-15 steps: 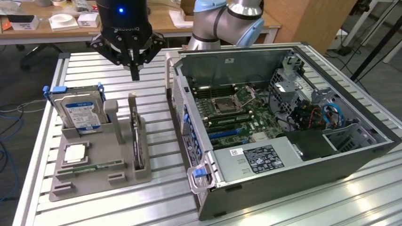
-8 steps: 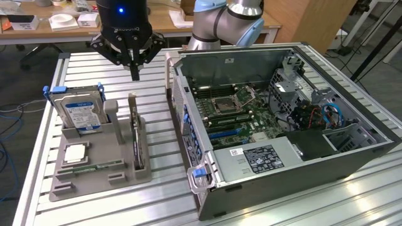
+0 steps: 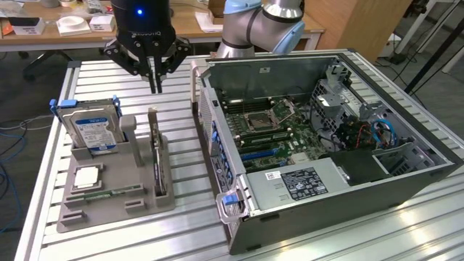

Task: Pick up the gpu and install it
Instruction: 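Pick up the gpu and move the gpu toward the slot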

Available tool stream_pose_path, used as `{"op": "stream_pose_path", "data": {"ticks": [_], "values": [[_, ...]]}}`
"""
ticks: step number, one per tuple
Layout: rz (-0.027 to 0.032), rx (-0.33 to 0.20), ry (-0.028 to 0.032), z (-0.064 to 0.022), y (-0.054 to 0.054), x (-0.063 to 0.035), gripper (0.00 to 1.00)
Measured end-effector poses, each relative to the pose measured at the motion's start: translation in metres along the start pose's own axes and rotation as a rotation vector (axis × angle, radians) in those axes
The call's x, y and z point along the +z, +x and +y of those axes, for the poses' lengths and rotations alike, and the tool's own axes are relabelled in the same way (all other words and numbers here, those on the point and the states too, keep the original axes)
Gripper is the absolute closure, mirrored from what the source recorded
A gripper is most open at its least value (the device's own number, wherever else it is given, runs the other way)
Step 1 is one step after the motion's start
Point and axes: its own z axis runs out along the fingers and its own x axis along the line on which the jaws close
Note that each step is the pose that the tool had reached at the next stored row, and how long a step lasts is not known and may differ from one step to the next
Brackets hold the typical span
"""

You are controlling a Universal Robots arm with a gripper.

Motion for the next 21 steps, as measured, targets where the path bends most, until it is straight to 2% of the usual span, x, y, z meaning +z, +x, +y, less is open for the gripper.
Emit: {"op": "stream_pose_path", "data": {"ticks": [2, 3, 5, 8, 11, 12, 21], "values": [[0.0000, 0.000, 0.0000, 0.0000, 0.0000, 0.0000, 0.81], [0.0000, 0.000, 0.0000, 0.0000, 0.0000, 0.0000, 0.76], [0.0000, 0.000, 0.0000, 0.0000, 0.0000, 0.0000, 0.76], [0.0000, 0.000, 0.0000, 0.0000, 0.0000, 0.0000, 0.58], [0.0000, 0.000, 0.0000, 0.0000, 0.0000, 0.0000, 0.52], [0.0000, 0.000, 0.0000, 0.0000, 0.0000, 0.0000, 0.46], [0.0000, 0.000, 0.0000, -0.0005, 0.0000, 0.0001, 0.46]]}}
